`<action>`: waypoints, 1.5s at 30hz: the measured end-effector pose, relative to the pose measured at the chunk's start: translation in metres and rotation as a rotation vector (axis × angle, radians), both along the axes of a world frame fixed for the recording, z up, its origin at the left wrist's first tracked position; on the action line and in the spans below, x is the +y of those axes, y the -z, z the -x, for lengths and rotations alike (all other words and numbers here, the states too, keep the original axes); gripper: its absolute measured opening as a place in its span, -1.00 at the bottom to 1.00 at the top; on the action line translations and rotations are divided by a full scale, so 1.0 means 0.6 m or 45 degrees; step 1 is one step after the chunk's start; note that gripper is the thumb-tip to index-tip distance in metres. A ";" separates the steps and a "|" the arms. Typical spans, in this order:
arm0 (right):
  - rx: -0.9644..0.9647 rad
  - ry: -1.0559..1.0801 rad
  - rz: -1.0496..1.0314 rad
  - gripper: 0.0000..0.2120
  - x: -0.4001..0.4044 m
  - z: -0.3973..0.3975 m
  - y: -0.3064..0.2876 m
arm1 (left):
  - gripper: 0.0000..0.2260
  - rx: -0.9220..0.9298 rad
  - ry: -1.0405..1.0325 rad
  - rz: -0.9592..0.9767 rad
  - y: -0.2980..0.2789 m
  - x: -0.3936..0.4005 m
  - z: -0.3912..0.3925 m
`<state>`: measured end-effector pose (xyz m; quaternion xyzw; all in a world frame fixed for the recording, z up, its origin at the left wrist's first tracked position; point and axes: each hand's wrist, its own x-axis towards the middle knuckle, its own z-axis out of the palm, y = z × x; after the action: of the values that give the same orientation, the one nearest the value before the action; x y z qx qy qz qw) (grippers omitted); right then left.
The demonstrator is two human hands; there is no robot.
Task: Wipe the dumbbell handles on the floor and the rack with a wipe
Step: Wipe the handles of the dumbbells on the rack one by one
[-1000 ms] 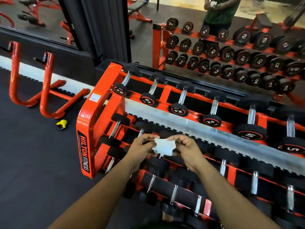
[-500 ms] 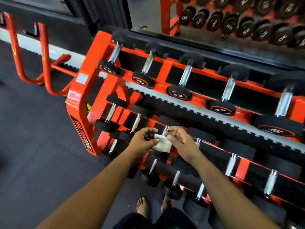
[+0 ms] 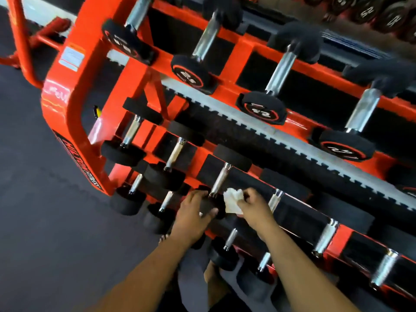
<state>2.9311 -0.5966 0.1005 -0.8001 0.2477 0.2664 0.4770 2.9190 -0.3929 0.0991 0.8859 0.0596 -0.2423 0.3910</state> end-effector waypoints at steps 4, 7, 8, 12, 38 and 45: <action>0.020 0.326 0.002 -0.78 0.023 -0.024 0.081 | -0.23 -0.050 0.101 -0.118 0.081 -0.017 0.012; -0.039 0.473 0.066 -0.77 0.047 -0.045 0.125 | -0.13 -0.121 0.130 -0.160 0.120 -0.026 0.011; -0.039 0.530 0.050 -0.78 0.054 -0.050 0.140 | -0.11 -0.146 0.128 -0.171 0.127 -0.029 0.009; 0.033 0.853 -0.174 -0.70 0.074 -0.079 0.191 | -0.03 -0.077 0.133 -0.188 0.152 -0.031 0.003; 0.003 0.878 -0.677 -0.77 0.083 -0.149 0.182 | 0.07 0.012 0.118 -0.176 0.167 -0.025 -0.003; 0.055 0.865 -0.626 -0.68 0.091 -0.154 0.181 | 0.07 0.031 0.133 -0.175 0.162 -0.025 -0.006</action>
<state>3.0234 -0.5423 -0.0079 -0.5294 0.4366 0.1619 0.7092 2.9225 -0.4076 0.0020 0.9096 0.0346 -0.2686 0.3152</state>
